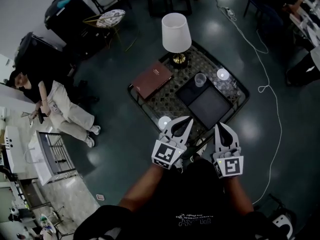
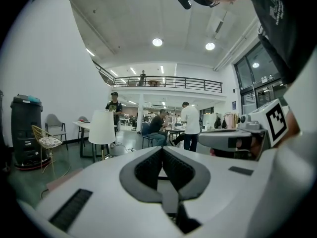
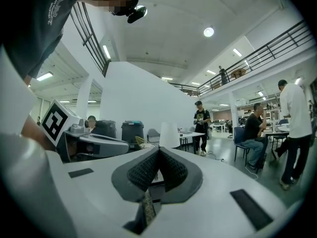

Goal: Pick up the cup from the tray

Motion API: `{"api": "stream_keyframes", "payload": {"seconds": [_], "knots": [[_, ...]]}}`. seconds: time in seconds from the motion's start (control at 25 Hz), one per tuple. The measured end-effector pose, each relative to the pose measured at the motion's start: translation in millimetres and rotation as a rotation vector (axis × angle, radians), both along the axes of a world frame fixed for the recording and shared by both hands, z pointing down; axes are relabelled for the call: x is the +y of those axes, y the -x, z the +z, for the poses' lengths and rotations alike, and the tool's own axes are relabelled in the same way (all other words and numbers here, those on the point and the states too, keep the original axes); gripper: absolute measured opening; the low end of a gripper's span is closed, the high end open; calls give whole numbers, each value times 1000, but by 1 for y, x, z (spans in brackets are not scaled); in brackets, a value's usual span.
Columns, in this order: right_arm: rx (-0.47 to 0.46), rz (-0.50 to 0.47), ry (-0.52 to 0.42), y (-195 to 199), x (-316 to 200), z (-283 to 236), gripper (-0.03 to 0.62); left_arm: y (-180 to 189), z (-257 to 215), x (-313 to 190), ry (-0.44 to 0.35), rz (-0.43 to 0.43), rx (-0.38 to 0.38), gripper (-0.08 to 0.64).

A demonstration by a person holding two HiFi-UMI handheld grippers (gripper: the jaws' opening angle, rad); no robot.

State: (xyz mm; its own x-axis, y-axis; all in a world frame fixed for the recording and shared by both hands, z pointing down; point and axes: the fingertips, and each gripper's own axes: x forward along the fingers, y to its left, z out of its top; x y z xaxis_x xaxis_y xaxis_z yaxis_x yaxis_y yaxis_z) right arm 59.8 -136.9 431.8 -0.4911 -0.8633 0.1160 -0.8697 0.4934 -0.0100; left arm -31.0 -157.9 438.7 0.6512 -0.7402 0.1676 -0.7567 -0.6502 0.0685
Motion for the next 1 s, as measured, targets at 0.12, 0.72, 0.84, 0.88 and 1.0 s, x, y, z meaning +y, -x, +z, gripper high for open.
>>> {"api": "stream_keyframes", "payload": {"seconds": [0.12,0.72,0.84,0.88,1.0], "knots": [[-11,-22,11,-9,-11,3,3,-9,3,-9,8,-25,-8,9],[-58,-129,48,-26,-71,23,3,-32,29,-74,60,-118,-67,9],[-53,-120,54,-24,-78,29,3,-33,33,-84,60,-100,-76,9],[-58,-117,53,-23,-80,30,3,-33,34,-88,60,-94,-77,9],[-40,-117,74,-17,-83,37,3,-35,40,-95,69,-73,-72,9]]}}
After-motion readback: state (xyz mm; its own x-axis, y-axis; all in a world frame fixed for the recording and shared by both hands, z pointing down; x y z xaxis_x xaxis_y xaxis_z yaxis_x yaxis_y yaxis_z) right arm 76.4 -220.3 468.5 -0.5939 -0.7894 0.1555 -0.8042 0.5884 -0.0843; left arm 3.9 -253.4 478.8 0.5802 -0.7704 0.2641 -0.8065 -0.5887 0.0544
